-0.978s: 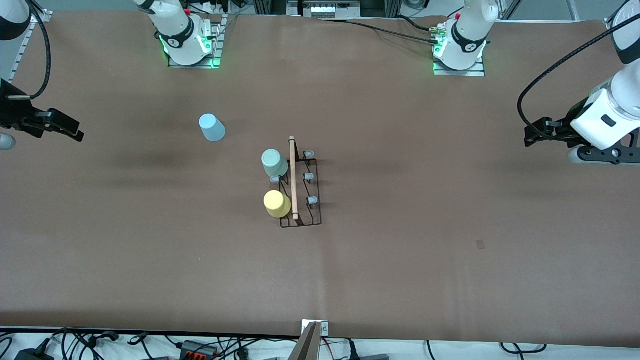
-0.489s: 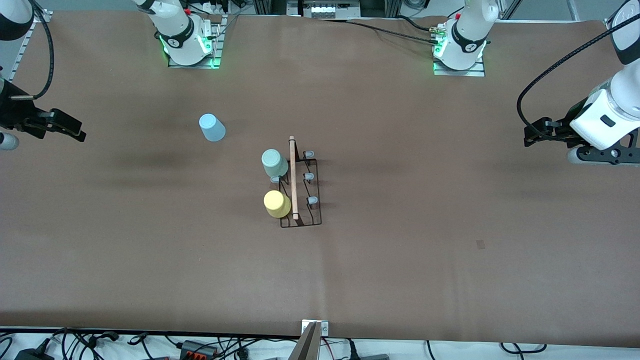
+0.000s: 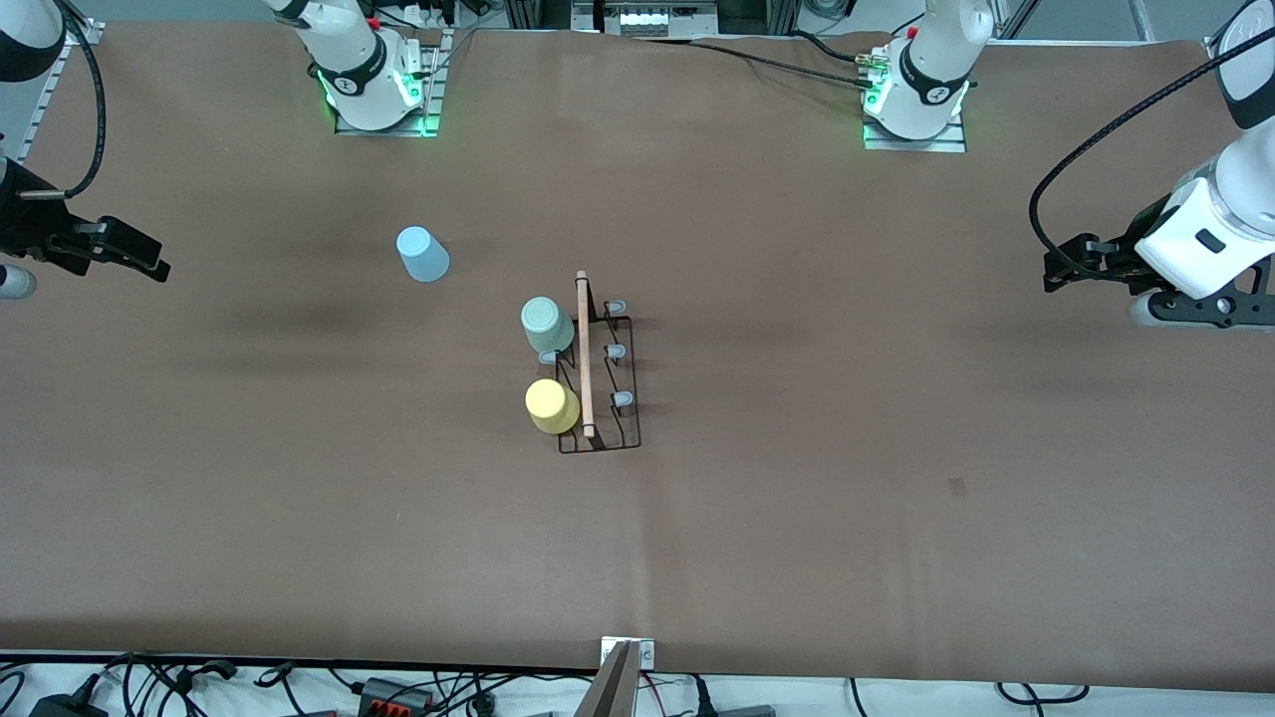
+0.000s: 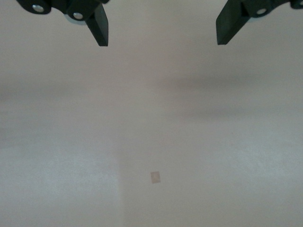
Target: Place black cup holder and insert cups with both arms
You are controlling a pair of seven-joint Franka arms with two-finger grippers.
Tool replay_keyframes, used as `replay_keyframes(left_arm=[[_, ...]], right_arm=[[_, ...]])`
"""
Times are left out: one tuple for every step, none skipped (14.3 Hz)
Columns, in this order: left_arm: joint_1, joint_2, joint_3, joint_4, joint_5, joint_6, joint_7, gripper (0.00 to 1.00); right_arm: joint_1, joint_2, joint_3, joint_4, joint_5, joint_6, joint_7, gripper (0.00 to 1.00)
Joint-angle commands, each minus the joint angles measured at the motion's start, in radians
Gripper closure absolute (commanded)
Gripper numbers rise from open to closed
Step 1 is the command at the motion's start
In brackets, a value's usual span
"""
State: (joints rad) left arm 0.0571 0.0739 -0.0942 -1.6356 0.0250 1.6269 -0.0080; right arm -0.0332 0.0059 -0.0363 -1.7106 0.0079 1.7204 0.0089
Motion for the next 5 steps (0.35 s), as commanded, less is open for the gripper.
replay_keyframes(left_arm=[[-0.003, -0.011, 0.001, -0.010, -0.016, 0.004, 0.013, 0.00], [-0.003, -0.011, 0.001, -0.010, -0.016, 0.004, 0.013, 0.00], [-0.003, -0.011, 0.001, -0.010, -0.016, 0.004, 0.013, 0.00], [-0.005, -0.011, -0.001, -0.010, -0.016, 0.004, 0.011, 0.00], [-0.005, -0.011, -0.001, -0.010, -0.016, 0.004, 0.011, 0.00]], right_arm=[[0.010, -0.024, -0.004, -0.021, -0.014, -0.007, -0.015, 0.00], [0.012, -0.024, -0.001, -0.021, -0.016, -0.007, -0.015, 0.00], [0.010, -0.024, -0.001, -0.021, -0.016, -0.007, -0.015, 0.00], [0.010, -0.024, -0.001, -0.021, -0.016, -0.007, -0.017, 0.00], [0.010, -0.026, -0.001, -0.021, -0.016, -0.007, -0.017, 0.00]])
